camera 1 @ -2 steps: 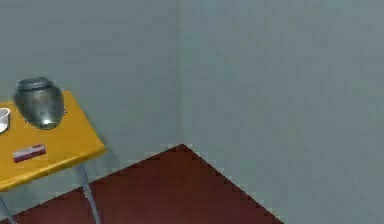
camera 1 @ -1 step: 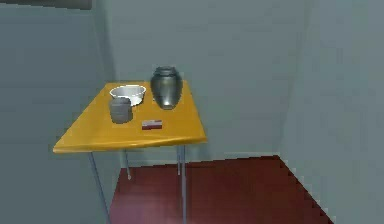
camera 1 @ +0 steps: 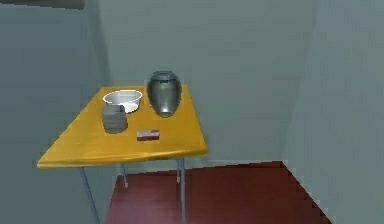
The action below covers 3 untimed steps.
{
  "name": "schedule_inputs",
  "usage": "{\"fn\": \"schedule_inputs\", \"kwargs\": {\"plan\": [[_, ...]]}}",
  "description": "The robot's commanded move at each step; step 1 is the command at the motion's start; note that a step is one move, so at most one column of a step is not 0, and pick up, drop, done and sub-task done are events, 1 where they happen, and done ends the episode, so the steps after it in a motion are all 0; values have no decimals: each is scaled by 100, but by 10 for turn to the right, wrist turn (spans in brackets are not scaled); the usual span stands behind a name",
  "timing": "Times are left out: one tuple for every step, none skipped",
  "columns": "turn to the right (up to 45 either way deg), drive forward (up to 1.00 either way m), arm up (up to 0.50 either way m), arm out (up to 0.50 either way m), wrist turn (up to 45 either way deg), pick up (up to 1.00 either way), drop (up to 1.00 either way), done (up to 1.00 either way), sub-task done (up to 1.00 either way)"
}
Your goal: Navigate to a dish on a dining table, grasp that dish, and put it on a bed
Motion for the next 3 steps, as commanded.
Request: {"fn": "schedule_inputs", "kwargs": {"plan": [[-450, 0, 0, 0, 0, 0, 0, 0, 0], [-450, 0, 0, 0, 0, 0, 0, 0, 0], [-180, 0, 0, 0, 0, 0, 0, 0, 0]]}}
